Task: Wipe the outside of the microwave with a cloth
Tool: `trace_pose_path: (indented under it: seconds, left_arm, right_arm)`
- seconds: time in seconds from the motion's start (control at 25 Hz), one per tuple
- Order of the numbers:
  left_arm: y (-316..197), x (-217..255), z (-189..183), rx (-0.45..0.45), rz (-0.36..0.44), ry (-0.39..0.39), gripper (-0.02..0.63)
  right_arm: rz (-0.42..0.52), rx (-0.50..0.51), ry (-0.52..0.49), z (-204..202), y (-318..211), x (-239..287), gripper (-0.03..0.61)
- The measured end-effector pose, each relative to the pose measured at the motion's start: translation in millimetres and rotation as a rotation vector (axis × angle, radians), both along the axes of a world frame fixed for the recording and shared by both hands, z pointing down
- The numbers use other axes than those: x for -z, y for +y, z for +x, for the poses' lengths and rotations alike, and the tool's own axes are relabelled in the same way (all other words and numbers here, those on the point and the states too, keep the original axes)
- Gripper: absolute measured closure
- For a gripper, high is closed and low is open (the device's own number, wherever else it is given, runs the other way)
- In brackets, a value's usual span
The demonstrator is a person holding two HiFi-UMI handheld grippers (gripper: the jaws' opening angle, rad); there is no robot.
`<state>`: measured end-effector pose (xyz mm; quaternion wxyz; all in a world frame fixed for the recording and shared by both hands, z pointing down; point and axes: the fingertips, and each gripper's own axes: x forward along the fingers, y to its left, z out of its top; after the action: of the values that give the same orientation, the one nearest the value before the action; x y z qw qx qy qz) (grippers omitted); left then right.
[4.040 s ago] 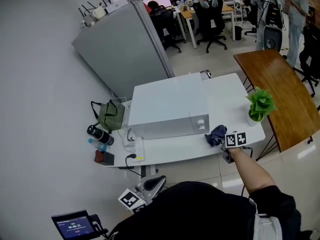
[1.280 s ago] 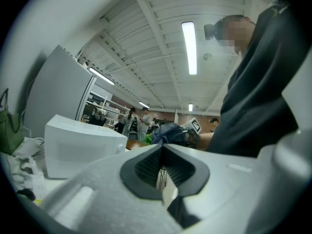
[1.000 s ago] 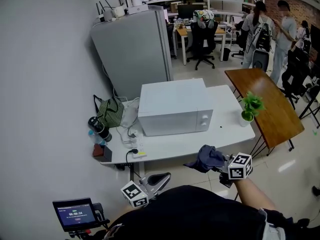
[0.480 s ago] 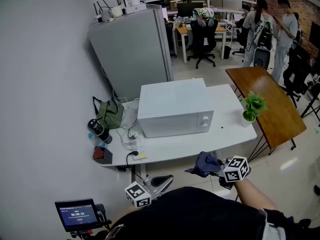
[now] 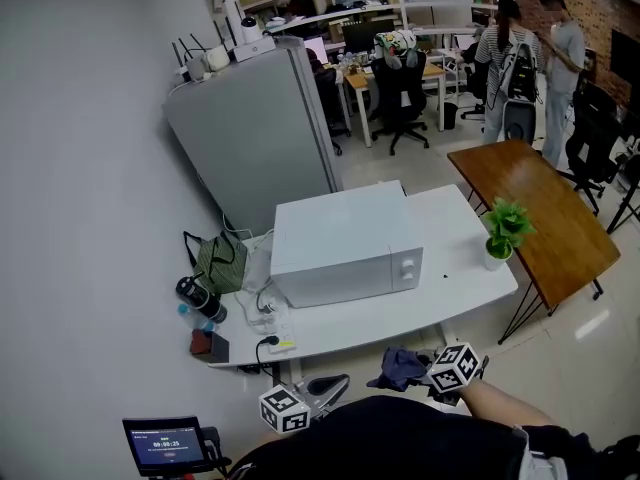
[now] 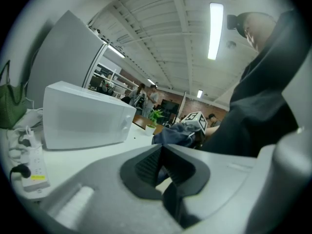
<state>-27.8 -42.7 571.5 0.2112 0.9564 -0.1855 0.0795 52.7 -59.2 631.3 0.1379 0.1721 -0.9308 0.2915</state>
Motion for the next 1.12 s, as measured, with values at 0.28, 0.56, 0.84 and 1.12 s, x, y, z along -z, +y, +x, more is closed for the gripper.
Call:
trace_pose_path:
  seconds: [0.28, 0.56, 0.84, 1.12]
  left_arm:
    - [-20, 0, 6, 0.004, -0.016, -0.014, 0.611]
    - [-30, 4, 6, 0.025, -0.022, 0.0, 0.611]
    - [-29, 13, 2, 0.04, -0.006, 0.013, 0.611]
    - [-14, 19, -4, 0.042, 0.028, 0.018, 0.611]
  right_arm:
    - [-0.028, -0.031, -0.038, 10, -23, 3, 0.523]
    - [-0.005, -0.027, -0.059, 11, -41, 29, 0.523]
    - [0.031, -0.048, -0.072, 14, -50, 51, 0.523]
    - [0.074, -0.066, -0.099, 13, -43, 72, 0.523]
